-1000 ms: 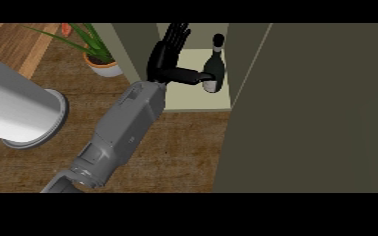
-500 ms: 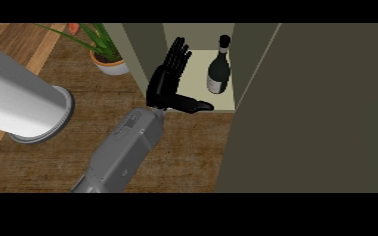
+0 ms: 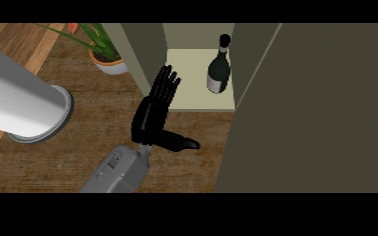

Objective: Pick up the wine, place it into the cabinet and close the cabinet

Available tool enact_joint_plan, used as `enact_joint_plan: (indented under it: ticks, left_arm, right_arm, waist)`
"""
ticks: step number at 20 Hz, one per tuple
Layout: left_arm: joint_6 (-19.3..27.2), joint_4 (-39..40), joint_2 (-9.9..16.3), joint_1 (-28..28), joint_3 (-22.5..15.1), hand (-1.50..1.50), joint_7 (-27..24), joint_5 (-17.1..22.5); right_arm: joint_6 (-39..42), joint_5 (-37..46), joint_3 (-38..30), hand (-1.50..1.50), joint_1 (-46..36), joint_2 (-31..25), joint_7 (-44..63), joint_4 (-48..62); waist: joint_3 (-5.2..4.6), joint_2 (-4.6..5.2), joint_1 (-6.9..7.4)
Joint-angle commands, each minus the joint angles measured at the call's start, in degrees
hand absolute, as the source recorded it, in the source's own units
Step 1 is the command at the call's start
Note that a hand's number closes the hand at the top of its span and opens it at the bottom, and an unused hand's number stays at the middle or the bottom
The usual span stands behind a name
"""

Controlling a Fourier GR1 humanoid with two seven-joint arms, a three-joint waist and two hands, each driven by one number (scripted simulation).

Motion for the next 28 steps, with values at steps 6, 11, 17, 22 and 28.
enact_joint_plan:
  ticks: [6, 11, 17, 22, 28]
  left_arm:
    - [-0.8, -16.8, 5.2, 14.1, -0.2, -1.50, 1.5, 1.5]
    - [-4.6, -21.2, 10.8, 17.5, 2.6, -1.50, 2.4, 3.4]
    - [-8.3, -21.3, 15.3, 19.9, 7.1, -1.50, -0.7, 4.2]
    - [-9.7, -22.7, 18.5, 23.0, 10.9, -1.50, -0.6, 6.0]
    - [-14.7, -21.1, 22.9, 24.1, 16.0, -1.50, -0.6, 8.8]
  right_arm:
    - [4.1, -0.3, 2.8, -1.50, 3.7, -4.8, 2.8, -11.5]
    - [7.2, -4.1, 3.0, -1.50, 0.1, -6.9, 5.6, -13.1]
    - [15.9, -3.3, 11.1, 1.50, -0.2, -10.9, 2.6, -11.9]
    - [17.6, -4.0, 11.3, 1.50, -1.0, -11.1, 3.2, -13.5]
    - [16.5, 0.7, 16.1, 1.50, -4.6, -5.9, 3.4, -10.2]
  waist:
    - [0.05, 0.24, -0.94]
    - [0.01, 0.40, -0.35]
    - [-0.03, 0.27, -0.52]
    - [-0.03, 0.45, -0.56]
    - [-0.08, 0.47, -0.70]
